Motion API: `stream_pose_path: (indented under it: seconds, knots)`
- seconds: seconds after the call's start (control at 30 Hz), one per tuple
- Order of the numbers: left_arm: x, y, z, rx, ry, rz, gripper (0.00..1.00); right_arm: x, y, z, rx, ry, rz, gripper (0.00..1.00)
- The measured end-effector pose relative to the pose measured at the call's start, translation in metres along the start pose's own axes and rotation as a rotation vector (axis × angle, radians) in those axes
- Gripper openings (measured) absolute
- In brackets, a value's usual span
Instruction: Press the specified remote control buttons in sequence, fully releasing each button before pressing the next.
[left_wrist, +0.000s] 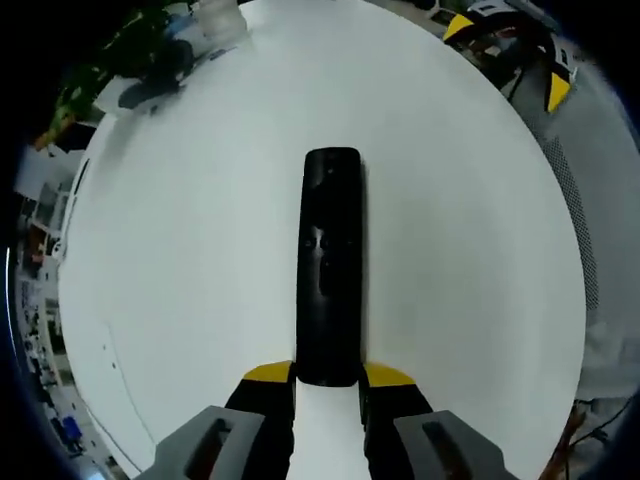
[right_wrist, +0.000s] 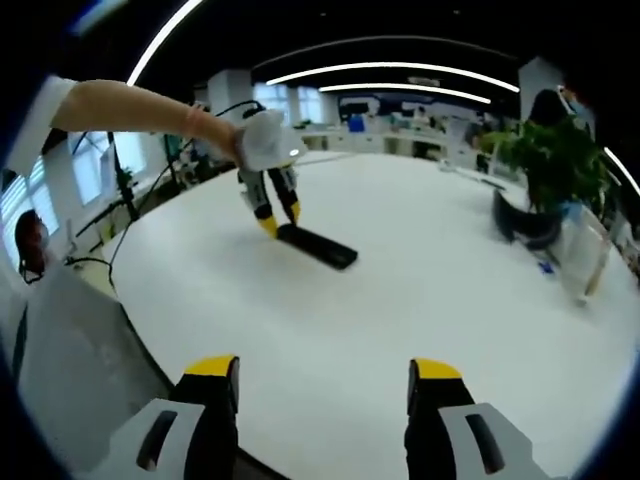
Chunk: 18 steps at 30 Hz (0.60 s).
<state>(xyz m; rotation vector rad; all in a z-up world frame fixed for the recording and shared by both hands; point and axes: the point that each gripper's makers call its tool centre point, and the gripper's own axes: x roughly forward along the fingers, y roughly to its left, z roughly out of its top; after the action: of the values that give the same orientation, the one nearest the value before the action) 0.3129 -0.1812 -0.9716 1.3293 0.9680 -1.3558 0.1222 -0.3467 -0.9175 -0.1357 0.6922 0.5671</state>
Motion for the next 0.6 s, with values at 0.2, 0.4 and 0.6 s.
stream_pose_path:
  seconds: [0.2, 0.4, 0.6]
  knots:
    - [-0.001, -0.014, 0.001, -0.042, 0.013, -0.080, 0.22, 0.004, 0.008, -0.008, -0.001, 0.051, 0.049, 0.62]
    - [-0.002, -0.019, 0.000, -0.061, 0.033, -0.071, 0.22, 0.005, 0.008, -0.011, -0.003, 0.077, 0.054, 0.60]
    - [-0.003, -0.026, 0.001, -0.104, 0.049, -0.077, 0.23, 0.005, 0.007, -0.010, 0.009, 0.076, 0.056, 0.59]
